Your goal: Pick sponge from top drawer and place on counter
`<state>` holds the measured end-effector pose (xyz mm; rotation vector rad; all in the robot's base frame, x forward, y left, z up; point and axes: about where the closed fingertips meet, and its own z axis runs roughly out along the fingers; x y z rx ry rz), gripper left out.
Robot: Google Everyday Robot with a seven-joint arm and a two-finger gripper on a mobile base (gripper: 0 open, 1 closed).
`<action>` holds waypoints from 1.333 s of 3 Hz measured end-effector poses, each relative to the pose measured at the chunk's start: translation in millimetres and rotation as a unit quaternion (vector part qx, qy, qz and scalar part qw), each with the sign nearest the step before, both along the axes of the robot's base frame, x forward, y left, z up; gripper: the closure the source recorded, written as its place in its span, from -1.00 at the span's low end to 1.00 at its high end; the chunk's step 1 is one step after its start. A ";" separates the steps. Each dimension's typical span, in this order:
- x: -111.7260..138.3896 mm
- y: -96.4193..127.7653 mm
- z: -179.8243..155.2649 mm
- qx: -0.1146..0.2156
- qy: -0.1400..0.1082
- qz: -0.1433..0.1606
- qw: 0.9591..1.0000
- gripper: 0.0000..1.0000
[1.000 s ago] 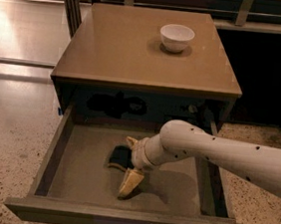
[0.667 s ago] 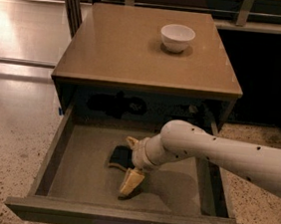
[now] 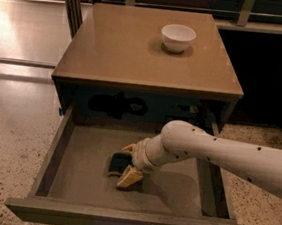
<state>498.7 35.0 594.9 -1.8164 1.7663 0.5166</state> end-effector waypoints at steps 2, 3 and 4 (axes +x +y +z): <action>0.0 0.0 0.0 0.000 0.000 0.000 1.000 0.82; -0.6 1.8 0.5 0.001 0.000 0.004 1.000 1.00; 7.0 12.7 28.7 0.022 -0.006 0.029 0.999 1.00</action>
Offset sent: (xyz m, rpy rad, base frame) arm 0.0000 0.0000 0.0000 0.0000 0.0000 0.0000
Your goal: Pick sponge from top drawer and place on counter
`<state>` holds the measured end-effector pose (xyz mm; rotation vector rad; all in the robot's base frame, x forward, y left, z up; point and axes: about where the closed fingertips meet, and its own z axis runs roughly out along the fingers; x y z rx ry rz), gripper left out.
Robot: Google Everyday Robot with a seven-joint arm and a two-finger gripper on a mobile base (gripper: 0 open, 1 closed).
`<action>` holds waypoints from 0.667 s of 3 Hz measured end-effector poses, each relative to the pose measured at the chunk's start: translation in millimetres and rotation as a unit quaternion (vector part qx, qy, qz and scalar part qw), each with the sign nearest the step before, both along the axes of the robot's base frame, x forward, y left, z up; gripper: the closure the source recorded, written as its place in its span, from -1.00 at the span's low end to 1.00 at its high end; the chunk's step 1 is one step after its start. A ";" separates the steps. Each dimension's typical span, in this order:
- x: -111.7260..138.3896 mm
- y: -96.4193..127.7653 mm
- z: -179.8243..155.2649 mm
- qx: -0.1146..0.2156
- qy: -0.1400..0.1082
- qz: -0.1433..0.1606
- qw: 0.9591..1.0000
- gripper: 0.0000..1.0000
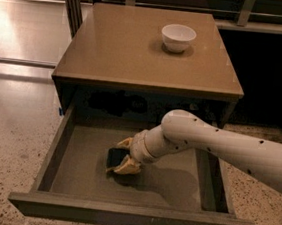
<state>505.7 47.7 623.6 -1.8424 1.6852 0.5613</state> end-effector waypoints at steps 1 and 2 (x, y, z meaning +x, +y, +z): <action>20.6 24.6 73.7 0.026 -0.033 0.049 0.998 1.00; 39.0 48.9 140.0 0.047 -0.049 0.099 0.993 1.00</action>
Offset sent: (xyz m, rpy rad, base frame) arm 0.1012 0.0784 0.2964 0.2003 -0.2051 0.3292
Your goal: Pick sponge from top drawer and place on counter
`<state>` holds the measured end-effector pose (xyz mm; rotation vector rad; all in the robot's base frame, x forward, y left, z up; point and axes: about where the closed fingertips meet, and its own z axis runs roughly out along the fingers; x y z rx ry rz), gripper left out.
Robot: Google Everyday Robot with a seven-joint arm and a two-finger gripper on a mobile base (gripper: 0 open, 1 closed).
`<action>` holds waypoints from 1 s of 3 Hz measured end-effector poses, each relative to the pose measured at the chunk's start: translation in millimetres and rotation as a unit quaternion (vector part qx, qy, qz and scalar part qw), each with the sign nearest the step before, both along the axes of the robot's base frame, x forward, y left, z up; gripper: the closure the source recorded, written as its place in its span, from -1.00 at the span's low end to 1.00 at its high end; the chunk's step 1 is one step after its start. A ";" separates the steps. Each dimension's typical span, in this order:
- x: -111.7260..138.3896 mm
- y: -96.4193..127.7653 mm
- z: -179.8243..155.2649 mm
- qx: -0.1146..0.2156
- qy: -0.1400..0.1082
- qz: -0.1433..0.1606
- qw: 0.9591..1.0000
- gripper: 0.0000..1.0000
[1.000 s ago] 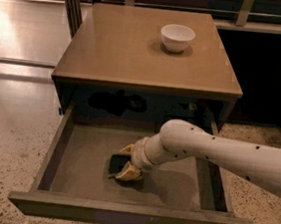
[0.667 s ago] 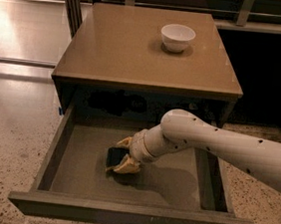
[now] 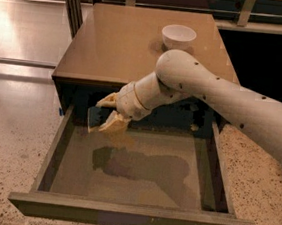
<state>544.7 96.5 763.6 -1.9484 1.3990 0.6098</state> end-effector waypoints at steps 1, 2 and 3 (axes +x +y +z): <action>16.9 21.8 56.1 -0.002 0.003 0.043 0.999 1.00; 46.9 39.5 89.8 -0.024 0.006 0.057 0.998 1.00; 59.1 53.9 121.7 -0.014 -0.016 0.063 0.998 1.00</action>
Offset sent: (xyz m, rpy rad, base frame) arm 0.1508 0.0606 0.2273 -0.0123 -0.1403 0.0448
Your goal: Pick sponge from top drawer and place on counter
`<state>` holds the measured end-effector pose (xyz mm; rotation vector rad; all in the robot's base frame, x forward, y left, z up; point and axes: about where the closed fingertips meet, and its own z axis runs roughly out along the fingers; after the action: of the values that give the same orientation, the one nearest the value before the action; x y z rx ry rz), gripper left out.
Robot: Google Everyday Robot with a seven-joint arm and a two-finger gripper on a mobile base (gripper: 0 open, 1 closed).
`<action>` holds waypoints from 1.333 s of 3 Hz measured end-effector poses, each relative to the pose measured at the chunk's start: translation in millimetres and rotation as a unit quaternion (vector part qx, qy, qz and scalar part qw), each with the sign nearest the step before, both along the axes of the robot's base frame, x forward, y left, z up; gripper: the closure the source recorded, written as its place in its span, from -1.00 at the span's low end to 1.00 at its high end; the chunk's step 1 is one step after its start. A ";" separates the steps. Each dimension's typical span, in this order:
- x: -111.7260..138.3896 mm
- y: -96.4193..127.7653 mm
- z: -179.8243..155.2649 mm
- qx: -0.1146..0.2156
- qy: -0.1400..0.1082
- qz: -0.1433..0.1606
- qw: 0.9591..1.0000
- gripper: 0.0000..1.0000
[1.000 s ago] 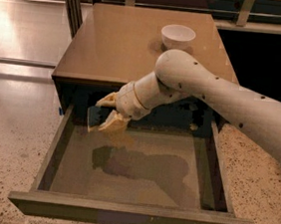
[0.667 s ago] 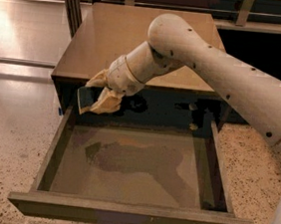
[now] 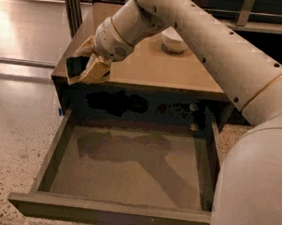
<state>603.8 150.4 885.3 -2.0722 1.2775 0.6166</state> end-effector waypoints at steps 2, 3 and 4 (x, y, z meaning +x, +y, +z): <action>8.5 -4.1 -7.1 -0.013 -0.002 -0.005 1.000 1.00; 40.9 -16.4 -11.6 -0.047 -0.013 -0.012 0.999 1.00; 79.5 -38.6 -19.2 -0.045 -0.004 -0.038 0.998 1.00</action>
Offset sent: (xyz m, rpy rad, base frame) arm 0.0128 -0.0102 -0.0011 -0.0336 -0.0207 -0.0224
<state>683.3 111.8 866.1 -2.0837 1.3958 0.5245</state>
